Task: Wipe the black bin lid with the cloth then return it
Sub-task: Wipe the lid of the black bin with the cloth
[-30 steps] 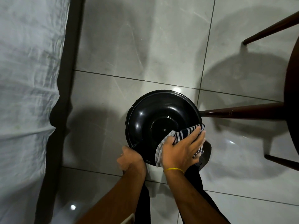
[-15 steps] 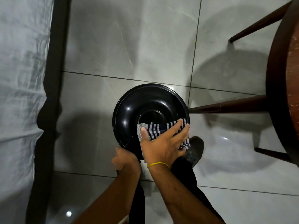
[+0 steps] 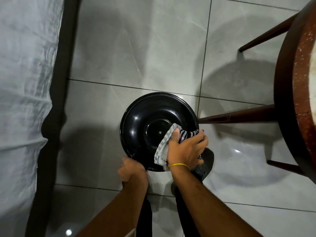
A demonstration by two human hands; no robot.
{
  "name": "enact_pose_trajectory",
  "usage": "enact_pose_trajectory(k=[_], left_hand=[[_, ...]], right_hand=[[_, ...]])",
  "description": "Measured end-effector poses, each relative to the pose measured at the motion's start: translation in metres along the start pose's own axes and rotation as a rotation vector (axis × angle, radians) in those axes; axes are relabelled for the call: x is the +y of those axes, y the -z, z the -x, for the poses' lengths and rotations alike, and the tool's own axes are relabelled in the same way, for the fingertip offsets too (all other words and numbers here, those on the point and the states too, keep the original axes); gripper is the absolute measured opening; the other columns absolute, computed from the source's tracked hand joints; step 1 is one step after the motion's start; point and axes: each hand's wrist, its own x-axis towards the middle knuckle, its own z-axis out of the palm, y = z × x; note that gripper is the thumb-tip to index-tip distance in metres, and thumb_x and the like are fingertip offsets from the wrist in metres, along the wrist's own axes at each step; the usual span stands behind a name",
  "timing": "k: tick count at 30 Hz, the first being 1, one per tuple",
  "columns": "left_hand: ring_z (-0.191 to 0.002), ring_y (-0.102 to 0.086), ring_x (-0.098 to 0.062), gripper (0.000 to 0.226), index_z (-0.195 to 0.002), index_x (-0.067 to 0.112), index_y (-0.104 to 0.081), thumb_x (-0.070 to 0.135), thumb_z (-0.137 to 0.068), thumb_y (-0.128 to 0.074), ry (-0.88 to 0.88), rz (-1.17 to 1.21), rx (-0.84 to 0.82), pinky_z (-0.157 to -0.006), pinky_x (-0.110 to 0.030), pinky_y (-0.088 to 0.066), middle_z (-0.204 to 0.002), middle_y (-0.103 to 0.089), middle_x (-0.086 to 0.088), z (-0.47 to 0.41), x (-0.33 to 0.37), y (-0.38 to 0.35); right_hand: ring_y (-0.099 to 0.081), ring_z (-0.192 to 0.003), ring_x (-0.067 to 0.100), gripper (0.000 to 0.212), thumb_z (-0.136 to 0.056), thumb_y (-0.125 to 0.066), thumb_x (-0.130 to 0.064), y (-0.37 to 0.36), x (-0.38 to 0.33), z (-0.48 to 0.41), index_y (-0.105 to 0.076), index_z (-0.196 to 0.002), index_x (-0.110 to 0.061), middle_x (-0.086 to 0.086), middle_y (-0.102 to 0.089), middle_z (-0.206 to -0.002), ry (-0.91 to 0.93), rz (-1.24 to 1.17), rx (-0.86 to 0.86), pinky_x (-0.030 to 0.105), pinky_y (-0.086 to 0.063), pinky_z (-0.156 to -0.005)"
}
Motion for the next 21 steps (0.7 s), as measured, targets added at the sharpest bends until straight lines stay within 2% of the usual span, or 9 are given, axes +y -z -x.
enact_pose_trajectory(k=[4, 8, 11, 13, 15, 17, 19, 21], left_hand=[[-0.095, -0.074, -0.041, 0.051, -0.113, 0.003, -0.070, 0.040, -0.091, -0.043, -0.020, -0.014, -0.033, -0.090, -0.059, -0.064, -0.110, -0.076, -0.019, 0.005, 0.002, 0.001], [-0.096, -0.075, -0.043, 0.048, -0.114, 0.001, -0.070, 0.038, -0.097, -0.044, -0.022, -0.026, -0.049, -0.091, -0.058, -0.064, -0.109, -0.076, -0.021, 0.002, 0.003, 0.002], [-0.098, -0.074, -0.046, 0.046, -0.110, -0.002, -0.069, 0.037, -0.097, -0.046, -0.045, -0.005, -0.032, -0.092, -0.060, -0.063, -0.110, -0.075, -0.025, 0.002, 0.005, 0.000], [-0.100, -0.074, -0.047, 0.050, -0.115, -0.005, -0.069, 0.036, -0.099, -0.046, -0.061, -0.017, -0.022, -0.093, -0.059, -0.062, -0.114, -0.074, -0.029, 0.001, 0.007, -0.001], [-0.100, -0.074, -0.047, 0.053, -0.116, -0.007, -0.068, 0.038, -0.101, -0.046, -0.047, -0.008, -0.050, -0.092, -0.059, -0.063, -0.115, -0.074, -0.031, 0.004, 0.009, -0.003], [-0.097, -0.075, -0.044, 0.053, -0.118, -0.004, -0.068, 0.041, -0.102, -0.044, -0.059, -0.042, -0.051, -0.086, -0.055, -0.064, -0.106, -0.074, -0.024, 0.002, 0.001, -0.002], [-0.083, -0.074, -0.040, 0.047, -0.107, 0.003, -0.069, 0.042, -0.096, -0.045, -0.090, -0.065, -0.051, -0.073, -0.048, -0.065, -0.086, -0.070, -0.013, -0.001, -0.001, 0.001], [-0.080, -0.073, -0.040, 0.044, -0.098, 0.004, -0.068, 0.041, -0.089, -0.046, -0.120, -0.083, -0.016, -0.075, -0.051, -0.066, -0.086, -0.070, -0.015, -0.004, 0.004, 0.002]], right_hand=[[-0.050, -0.144, 0.038, 0.091, -0.092, -0.071, -0.059, 0.003, -0.002, -0.013, -0.026, -0.162, -0.021, 0.009, -0.025, -0.169, 0.078, 0.031, -0.028, 0.069, -0.038, -0.113], [-0.036, -0.154, 0.041, 0.100, -0.078, -0.076, -0.068, -0.001, -0.029, -0.029, -0.030, -0.158, -0.029, 0.010, -0.021, -0.172, 0.166, 0.067, -0.022, 0.069, -0.035, -0.113], [-0.020, -0.163, 0.045, 0.110, -0.074, -0.071, -0.076, -0.012, -0.051, -0.025, -0.026, -0.162, -0.029, 0.015, -0.020, -0.175, 0.358, 0.193, -0.061, 0.077, -0.026, -0.120], [-0.007, -0.167, 0.046, 0.114, -0.075, -0.067, -0.079, -0.017, -0.057, -0.014, -0.021, -0.166, -0.028, 0.016, -0.013, -0.179, 0.523, 0.267, -0.124, 0.081, -0.014, -0.123], [0.003, -0.168, 0.045, 0.119, -0.076, -0.064, -0.080, -0.009, -0.050, -0.010, -0.014, -0.170, -0.026, 0.016, -0.005, -0.181, 0.663, 0.322, -0.154, 0.082, -0.010, -0.125], [0.009, -0.168, 0.044, 0.123, -0.077, -0.062, -0.083, 0.000, -0.030, -0.006, -0.007, -0.172, -0.026, 0.015, 0.005, -0.182, 0.743, 0.394, -0.203, 0.082, -0.009, -0.125], [0.012, -0.168, 0.042, 0.128, -0.076, -0.061, -0.087, 0.007, -0.008, -0.007, -0.003, -0.172, -0.026, 0.013, 0.010, -0.182, 0.750, 0.436, -0.241, 0.084, -0.011, -0.123], [0.010, -0.169, 0.042, 0.132, -0.073, -0.062, -0.091, 0.013, 0.002, -0.011, -0.003, -0.172, -0.025, 0.011, 0.010, -0.182, 0.705, 0.458, -0.257, 0.084, -0.015, -0.121]])
